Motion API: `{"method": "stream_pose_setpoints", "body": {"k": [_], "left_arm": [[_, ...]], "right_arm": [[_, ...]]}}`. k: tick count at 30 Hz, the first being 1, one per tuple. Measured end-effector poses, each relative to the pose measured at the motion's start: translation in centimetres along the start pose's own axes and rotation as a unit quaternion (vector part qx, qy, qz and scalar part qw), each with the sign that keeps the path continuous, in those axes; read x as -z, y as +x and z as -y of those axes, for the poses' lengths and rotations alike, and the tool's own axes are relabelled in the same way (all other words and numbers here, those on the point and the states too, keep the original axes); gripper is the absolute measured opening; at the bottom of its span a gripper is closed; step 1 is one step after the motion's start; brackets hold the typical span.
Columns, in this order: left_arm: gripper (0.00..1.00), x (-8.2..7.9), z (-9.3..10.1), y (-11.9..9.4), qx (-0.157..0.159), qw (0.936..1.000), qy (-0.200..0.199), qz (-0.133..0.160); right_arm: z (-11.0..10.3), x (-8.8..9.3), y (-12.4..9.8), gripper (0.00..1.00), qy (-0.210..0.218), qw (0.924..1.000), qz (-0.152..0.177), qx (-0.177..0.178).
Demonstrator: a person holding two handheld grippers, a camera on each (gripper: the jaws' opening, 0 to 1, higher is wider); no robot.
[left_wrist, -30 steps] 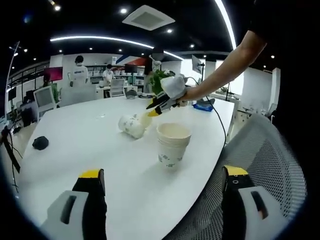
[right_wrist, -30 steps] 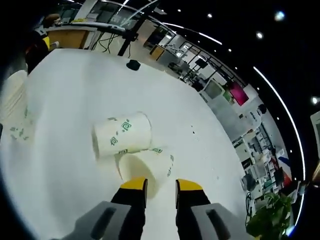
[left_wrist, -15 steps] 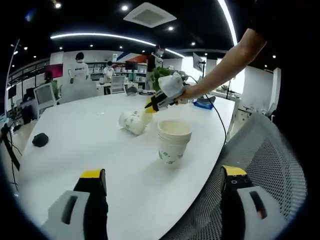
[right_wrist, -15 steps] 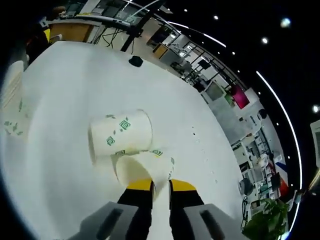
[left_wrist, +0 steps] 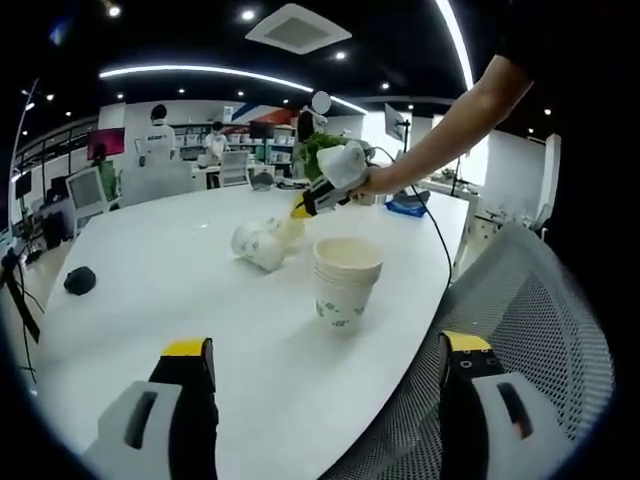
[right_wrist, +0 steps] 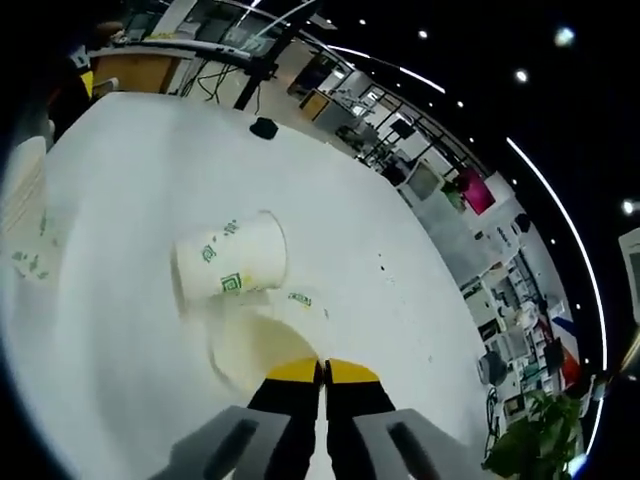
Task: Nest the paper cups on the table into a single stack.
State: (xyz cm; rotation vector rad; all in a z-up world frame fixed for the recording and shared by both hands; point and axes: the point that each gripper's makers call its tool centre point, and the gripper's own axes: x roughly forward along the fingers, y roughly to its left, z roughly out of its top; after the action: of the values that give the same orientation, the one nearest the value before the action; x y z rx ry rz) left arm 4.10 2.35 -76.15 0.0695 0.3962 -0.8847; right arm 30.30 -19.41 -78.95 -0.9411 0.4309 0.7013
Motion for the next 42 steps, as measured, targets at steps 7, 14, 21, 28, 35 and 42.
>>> {"method": "stream_pose_setpoints", "body": {"k": [7,14,21,28,35,42], "left_arm": [[0.92,-0.2,-0.1,-0.1,-0.002,1.0000,0.003,0.004],[0.92,-0.3,0.0,-0.2,0.000,1.0000,0.004,0.008],[0.91,-0.4,0.1,-0.2,0.003,0.9999,0.006,0.012],[0.92,-0.5,0.2,-0.3,0.004,0.9999,0.008,0.014],[0.92,-0.7,0.2,-0.3,0.003,0.9998,0.010,0.017],[0.92,-0.7,0.2,-0.4,0.003,0.9998,0.012,0.018]], "right_arm": [[0.7,0.2,-1.0,0.00,0.011,0.9999,-0.001,0.011],[1.3,0.1,-2.8,0.00,0.019,0.9996,0.006,0.018],[1.3,-0.1,-4.6,0.00,0.039,0.9990,0.014,0.013],[1.3,-1.1,-6.8,0.00,0.053,0.9983,0.024,0.003],[0.7,-2.4,-8.8,0.00,0.065,0.9972,0.027,-0.026],[-0.6,-4.4,-10.8,0.00,0.063,0.9954,0.032,-0.065]]}}
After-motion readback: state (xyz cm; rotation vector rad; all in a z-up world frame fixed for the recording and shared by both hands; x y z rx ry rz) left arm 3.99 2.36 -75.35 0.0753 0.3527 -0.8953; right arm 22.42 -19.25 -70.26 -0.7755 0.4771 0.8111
